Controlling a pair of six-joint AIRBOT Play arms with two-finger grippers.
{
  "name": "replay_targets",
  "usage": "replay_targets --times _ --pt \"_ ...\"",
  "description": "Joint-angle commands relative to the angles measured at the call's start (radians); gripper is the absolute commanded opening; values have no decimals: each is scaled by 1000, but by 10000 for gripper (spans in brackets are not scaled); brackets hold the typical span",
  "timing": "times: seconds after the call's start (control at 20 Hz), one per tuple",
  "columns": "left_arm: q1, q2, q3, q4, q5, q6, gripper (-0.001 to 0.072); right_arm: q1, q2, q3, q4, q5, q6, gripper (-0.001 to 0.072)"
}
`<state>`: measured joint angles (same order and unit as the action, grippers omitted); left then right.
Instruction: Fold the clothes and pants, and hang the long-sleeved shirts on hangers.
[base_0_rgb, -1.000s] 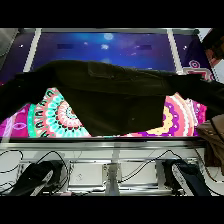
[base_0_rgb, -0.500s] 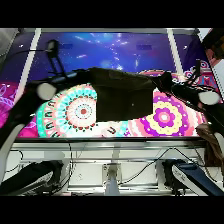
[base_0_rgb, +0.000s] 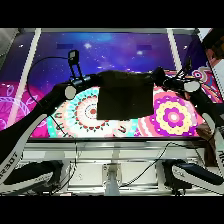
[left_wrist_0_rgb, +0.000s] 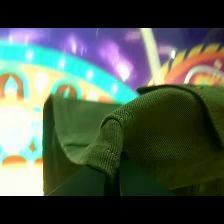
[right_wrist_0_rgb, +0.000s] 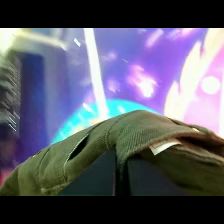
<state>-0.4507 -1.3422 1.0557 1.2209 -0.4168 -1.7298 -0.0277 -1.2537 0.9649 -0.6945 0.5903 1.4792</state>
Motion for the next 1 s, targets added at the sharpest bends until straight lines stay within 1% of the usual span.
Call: replay_targets --times 0.0,0.1,0.2,0.3,0.4,0.5,0.55,0.6,0.65,0.7,0.75,0.9,0.95 --pt "14 -7 1 -32 -364 -43 27 -101 -13 56 -206 375 -33 34" --pt "10 -7 1 -32 -489 -21 26 -128 -13 58 -268 542 -56 34" --pt "10 -9 1 -32 -544 -6 27 -122 -14 58 -333 650 -61 34" --pt "10 -11 1 -55 -561 -6 27 -113 -14 48 -377 679 -61 35" --pt "9 -11 0 -52 -596 -6 27 -105 -14 27 -397 683 -60 34" --pt "9 -17 0 -48 -599 -6 28 -103 -14 -6 -422 673 -60 35" --pt "9 -23 0 -48 -589 -6 80 -103 -14 -26 -428 649 -61 47" --pt "9 -31 1 -48 -581 -6 418 -103 -14 -43 -428 603 -62 169" --pt "9 -37 1 -48 -570 -10 707 -103 -14 -51 -430 549 -69 394" --pt "9 -40 1 -47 -557 -9 702 -103 -14 -50 -427 505 -76 565" --pt "9 -39 1 -47 -537 -9 702 -103 -11 -50 -423 460 -76 603" --pt "17 -37 23 -46 -527 -5 701 -103 -13 14 -432 389 -76 602" --pt "22 -37 38 -47 -529 19 701 -105 -13 54 -454 371 -76 601"
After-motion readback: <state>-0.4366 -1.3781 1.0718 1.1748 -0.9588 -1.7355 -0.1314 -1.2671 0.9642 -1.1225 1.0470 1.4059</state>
